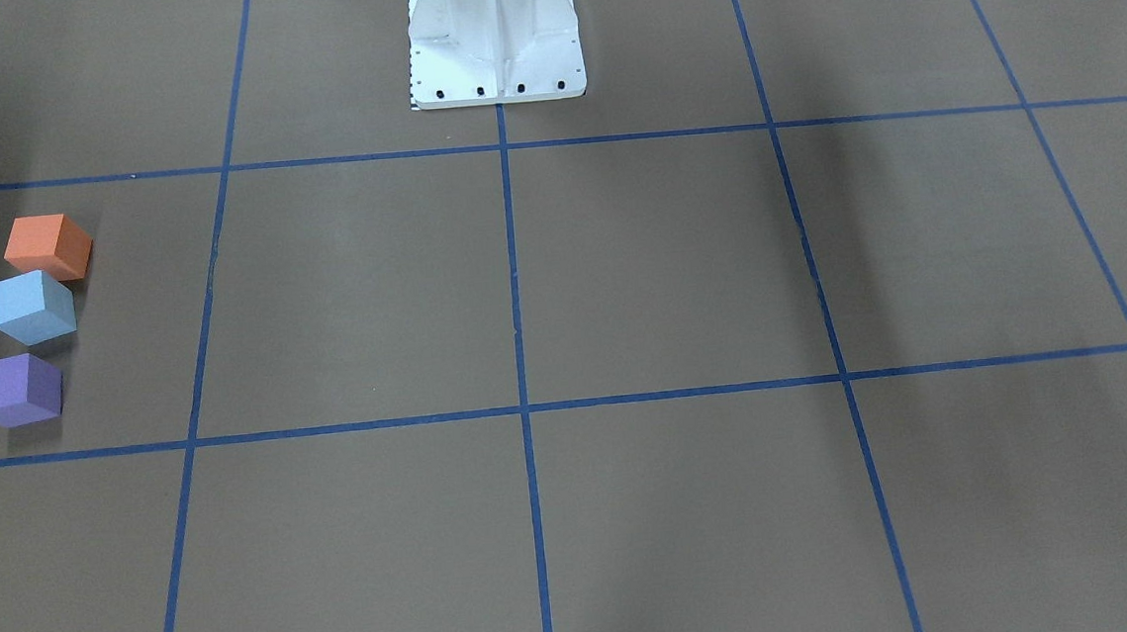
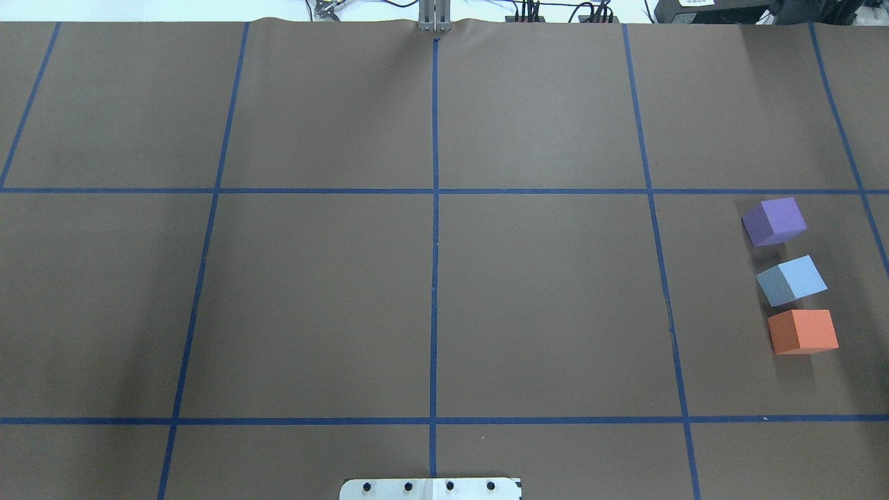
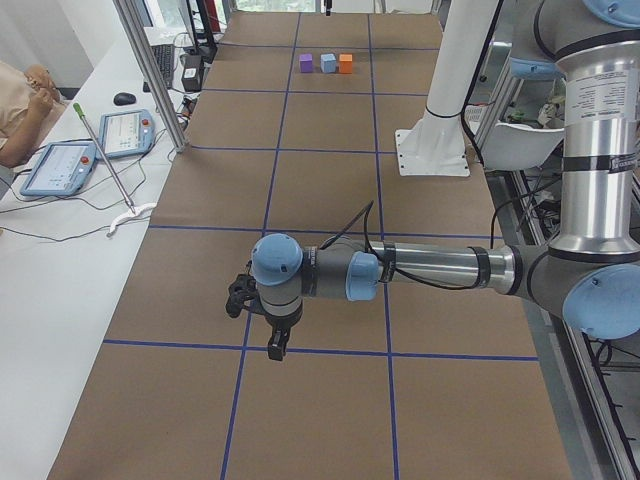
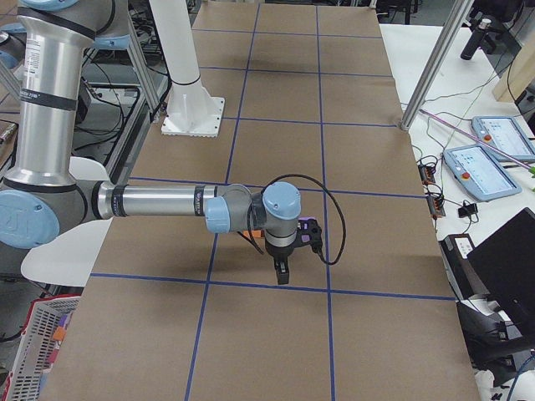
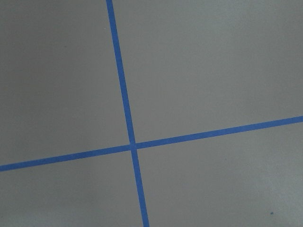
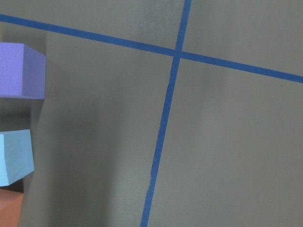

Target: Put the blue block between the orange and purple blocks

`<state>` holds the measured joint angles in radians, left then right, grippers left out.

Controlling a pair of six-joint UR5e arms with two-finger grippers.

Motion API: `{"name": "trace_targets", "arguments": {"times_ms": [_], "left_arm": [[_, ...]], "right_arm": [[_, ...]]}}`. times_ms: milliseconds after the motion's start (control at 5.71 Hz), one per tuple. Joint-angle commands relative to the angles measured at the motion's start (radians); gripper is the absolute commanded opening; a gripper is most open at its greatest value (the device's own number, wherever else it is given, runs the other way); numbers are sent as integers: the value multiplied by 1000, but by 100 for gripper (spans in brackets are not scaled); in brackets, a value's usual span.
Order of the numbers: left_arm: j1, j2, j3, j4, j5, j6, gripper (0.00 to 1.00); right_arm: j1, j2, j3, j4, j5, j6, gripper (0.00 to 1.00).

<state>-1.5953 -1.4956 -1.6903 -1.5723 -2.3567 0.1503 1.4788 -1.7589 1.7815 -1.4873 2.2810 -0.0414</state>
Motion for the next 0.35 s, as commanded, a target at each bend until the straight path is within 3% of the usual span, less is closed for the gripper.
{"name": "trace_targets", "arguments": {"times_ms": [0,175], "left_arm": [[0,0,0,0,1,2,100],[1,0,0,-2,1,2,100]], "right_arm": [[0,1,-1,1,0,0,100],[0,1,-1,1,0,0,100]]}}
